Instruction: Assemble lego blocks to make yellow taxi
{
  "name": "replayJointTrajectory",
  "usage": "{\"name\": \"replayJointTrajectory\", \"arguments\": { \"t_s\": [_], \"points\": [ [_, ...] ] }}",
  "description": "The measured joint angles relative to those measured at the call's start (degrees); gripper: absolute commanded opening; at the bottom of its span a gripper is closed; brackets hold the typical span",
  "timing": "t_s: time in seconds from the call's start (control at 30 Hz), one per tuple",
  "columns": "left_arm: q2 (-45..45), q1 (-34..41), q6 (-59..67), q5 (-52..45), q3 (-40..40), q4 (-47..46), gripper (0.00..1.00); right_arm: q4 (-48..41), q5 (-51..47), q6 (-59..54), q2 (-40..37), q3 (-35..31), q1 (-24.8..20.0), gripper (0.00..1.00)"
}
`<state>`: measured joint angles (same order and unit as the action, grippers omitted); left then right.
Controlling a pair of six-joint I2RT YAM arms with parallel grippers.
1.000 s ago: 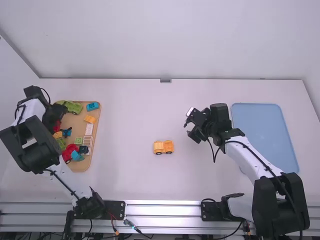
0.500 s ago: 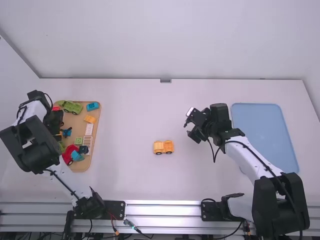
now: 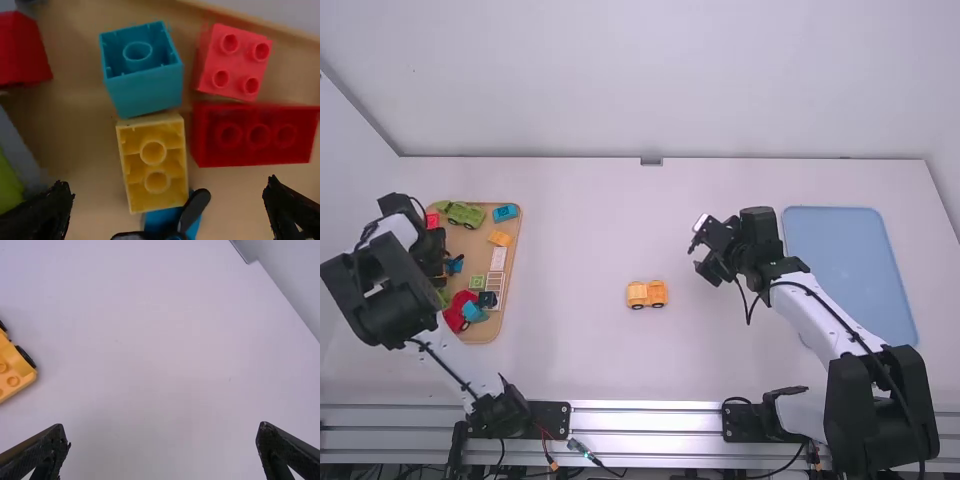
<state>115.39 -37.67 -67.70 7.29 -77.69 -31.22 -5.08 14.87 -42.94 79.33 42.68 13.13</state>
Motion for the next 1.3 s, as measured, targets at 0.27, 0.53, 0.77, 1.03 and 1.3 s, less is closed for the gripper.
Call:
{"name": "replayJointTrajectory", "arguments": {
  "t_s": [0.27, 0.53, 0.77, 1.03, 1.3],
  "points": [
    [0.0, 0.0, -0.09, -1.51, 2.75, 5.09, 0.8, -0.02, -0.04, 0.66, 0.0, 0.0, 0.0, 0.99],
    [0.0, 0.0, -0.15, -1.7, 3.89, 6.45, 0.45, -0.09, -0.07, 0.81, 0.0, 0.0, 0.0, 0.99],
    [0.0, 0.0, -0.24, -1.68, 3.89, 6.47, 0.4, -0.07, -0.07, 0.79, 0.0, 0.0, 0.0, 0.99],
    [0.0, 0.0, -5.27, -1.68, 3.89, 3.04, 0.49, -0.09, -0.07, 0.79, 0.0, 0.0, 0.0, 0.99],
    [-0.11, 0.0, -10.62, -1.68, 3.82, 4.92, 0.99, -0.04, -0.04, 0.85, 0.0, 0.0, 0.0, 0.99]
  ]
}}
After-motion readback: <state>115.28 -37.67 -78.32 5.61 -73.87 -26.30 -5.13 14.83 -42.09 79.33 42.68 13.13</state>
